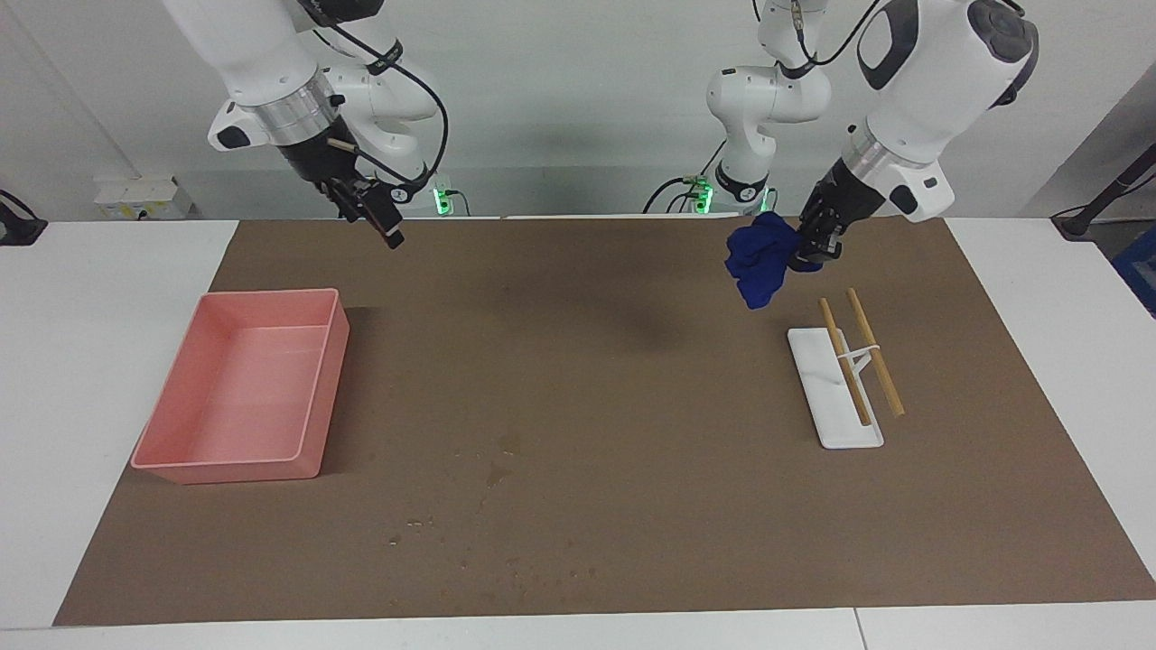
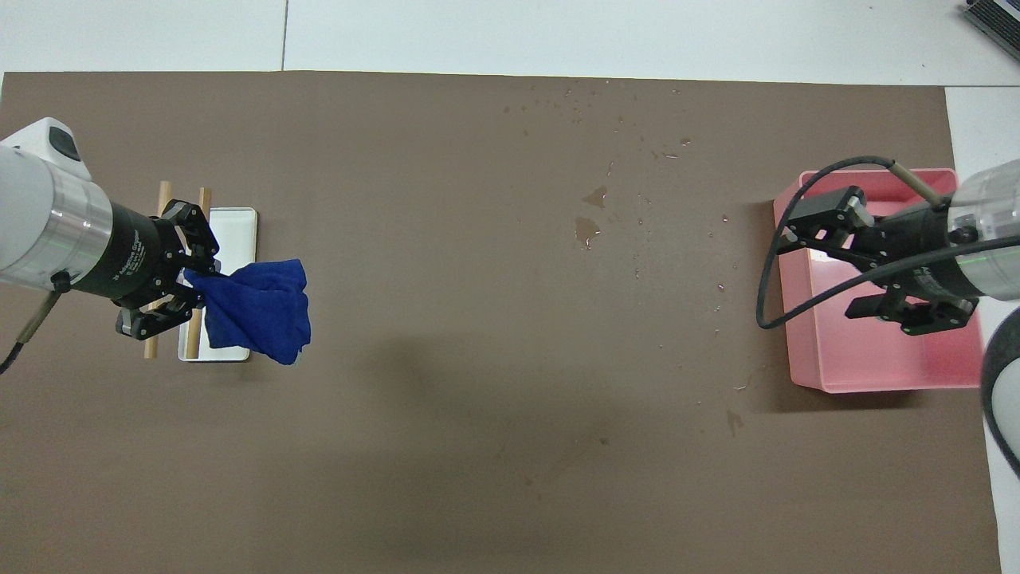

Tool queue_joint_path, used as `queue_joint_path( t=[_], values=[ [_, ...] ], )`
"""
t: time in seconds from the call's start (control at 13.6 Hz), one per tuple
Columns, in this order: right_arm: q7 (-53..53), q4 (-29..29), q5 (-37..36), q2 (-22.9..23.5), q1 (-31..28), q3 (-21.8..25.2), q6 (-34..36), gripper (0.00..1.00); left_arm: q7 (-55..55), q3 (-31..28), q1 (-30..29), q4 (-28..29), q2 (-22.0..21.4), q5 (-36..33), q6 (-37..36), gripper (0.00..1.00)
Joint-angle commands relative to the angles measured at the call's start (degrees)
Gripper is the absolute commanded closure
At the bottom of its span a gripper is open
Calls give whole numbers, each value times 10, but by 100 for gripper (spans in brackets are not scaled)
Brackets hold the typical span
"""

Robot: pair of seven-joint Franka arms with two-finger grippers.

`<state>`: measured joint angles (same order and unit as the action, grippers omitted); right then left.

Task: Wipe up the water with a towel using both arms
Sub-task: 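Carry the blue cloth toward the right gripper while the right gripper approaches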

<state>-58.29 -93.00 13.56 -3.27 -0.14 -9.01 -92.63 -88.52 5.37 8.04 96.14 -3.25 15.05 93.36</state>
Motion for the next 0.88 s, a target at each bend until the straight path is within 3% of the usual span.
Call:
queue_joint_path(
  t=[0.0, 0.22, 0.37, 0.59, 0.81],
  values=[
    [-118, 12, 42, 13, 28, -3, -16, 0, -146, 61, 3, -26, 2, 26, 12, 100],
    [-231, 12, 86, 14, 47, -5, -44, 0, -263, 147, 3, -26, 1, 28, 76, 100],
    [-239, 2, 96, 11, 73, -4, -54, 0, -333, 194, 7, -25, 2, 24, 138, 100],
    [-250, -11, 105, 8, 85, -5, -80, 0, -402, 202, 50, -25, 8, 19, 242, 100],
    [-254, -30, 105, 4, 104, -5, -91, 0, -457, 202, 106, -26, 10, -28, 290, 100]
  ],
)
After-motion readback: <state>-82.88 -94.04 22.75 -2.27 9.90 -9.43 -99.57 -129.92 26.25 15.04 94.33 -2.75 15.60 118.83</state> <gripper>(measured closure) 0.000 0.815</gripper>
